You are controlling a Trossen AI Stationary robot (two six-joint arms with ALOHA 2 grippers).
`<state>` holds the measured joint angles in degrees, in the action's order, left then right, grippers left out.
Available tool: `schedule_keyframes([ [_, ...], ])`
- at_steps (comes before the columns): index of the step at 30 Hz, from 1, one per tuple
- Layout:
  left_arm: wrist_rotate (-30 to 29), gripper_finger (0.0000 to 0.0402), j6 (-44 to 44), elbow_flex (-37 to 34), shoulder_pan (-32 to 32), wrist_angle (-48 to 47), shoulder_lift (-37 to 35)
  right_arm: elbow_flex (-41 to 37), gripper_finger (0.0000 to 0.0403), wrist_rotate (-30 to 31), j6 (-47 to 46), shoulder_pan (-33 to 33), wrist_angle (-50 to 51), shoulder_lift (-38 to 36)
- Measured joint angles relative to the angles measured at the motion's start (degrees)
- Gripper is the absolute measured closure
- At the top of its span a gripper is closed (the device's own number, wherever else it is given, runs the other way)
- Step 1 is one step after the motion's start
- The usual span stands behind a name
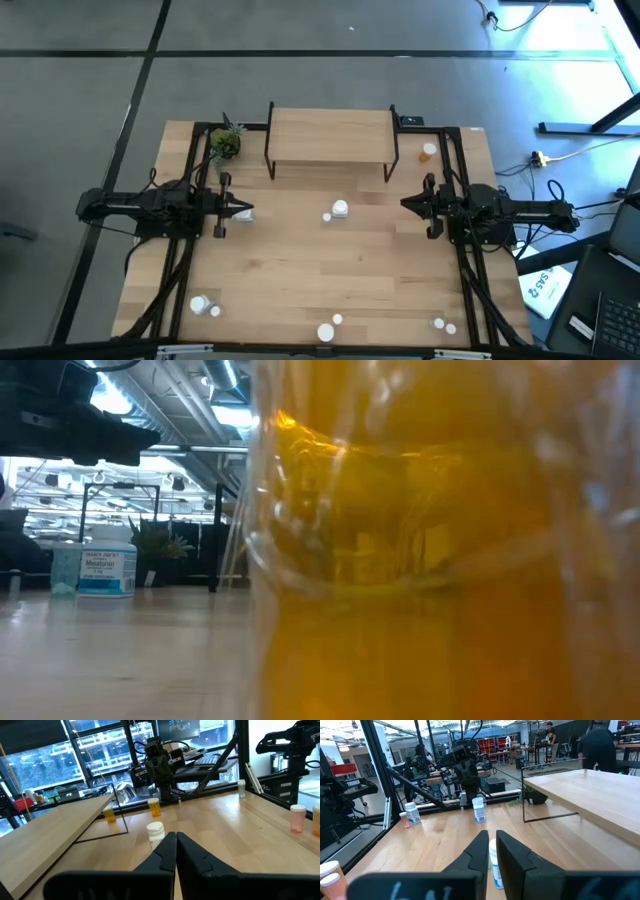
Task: Pick and place medicine bottles onto shelf by color
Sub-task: Put the top left white pill bottle on the shelf
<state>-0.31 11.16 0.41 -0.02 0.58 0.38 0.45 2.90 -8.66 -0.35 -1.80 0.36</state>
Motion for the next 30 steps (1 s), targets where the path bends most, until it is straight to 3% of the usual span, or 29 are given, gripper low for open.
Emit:
schedule_keyframes([
  [5,-0.1,0.0401,-0.1,0.0,0.0,0.1,0.0,0.0,0.0363,0.0,4.2,0.0,-4.7,0.0],
  [11,-0.2,0.0401,0.0,0.0,0.0,4.7,0.0,0.0,0.0363,-4.5,13.7,0.0,-13.8,0.0],
  [17,1.6,0.0401,-0.1,4.0,0.0,6.2,0.0,0.0,0.0363,-4.5,15.2,0.0,-15.0,0.0],
  [23,2.2,0.0401,-1.5,13.5,0.0,-4.9,2.7,0.0,0.0363,-4.5,17.1,0.0,-15.1,0.0],
  [30,2.0,0.0401,-4.9,25.9,0.0,-17.2,14.2,0.0,0.0363,-4.4,27.0,0.0,-15.1,0.0],
])
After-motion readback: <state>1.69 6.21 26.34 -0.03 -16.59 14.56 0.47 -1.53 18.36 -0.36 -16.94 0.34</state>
